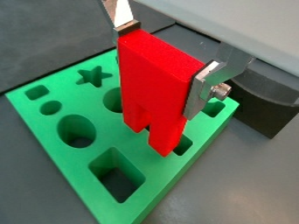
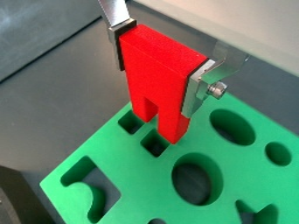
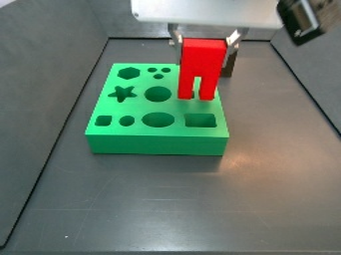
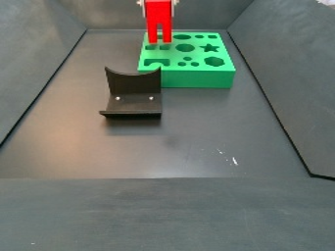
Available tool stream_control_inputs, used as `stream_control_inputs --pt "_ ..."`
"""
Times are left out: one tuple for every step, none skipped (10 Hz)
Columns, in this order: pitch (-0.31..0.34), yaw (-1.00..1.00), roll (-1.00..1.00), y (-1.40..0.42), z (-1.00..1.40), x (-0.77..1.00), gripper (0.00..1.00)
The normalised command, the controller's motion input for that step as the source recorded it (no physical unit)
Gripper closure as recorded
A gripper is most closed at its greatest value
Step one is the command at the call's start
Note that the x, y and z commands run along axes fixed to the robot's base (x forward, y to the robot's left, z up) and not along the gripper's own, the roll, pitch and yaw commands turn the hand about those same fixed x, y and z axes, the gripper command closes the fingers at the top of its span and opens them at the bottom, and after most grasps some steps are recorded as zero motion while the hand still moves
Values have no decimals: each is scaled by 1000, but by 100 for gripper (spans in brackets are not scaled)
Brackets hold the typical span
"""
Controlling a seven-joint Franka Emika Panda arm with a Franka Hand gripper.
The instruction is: Insert the double-square object.
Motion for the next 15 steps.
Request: stream_control_inputs --pt "34 0 139 174 -329 89 100" --pt "34 0 144 186 -317 77 100" --pt "36 0 151 206 -306 83 100" --pt "20 89 157 214 -314 146 100" --pt "10 63 97 166 -323 180 100" --pt "0 0 -34 0 -391 191 100" --pt "-96 0 -226 0 -326 0 100" --pt "-127 0 -286 0 -246 0 100" --pt "-147 0 -340 0 -186 -40 100" --pt "-191 0 -393 0 -120 -100 100" --pt "-194 0 -389 3 -117 -100 100" --pt "-206 0 -386 3 -117 -100 100" --pt "-177 0 -270 20 -214 -43 100" --pt "-114 0 -113 0 -214 0 100" --pt "-59 0 -20 0 -214 0 100"
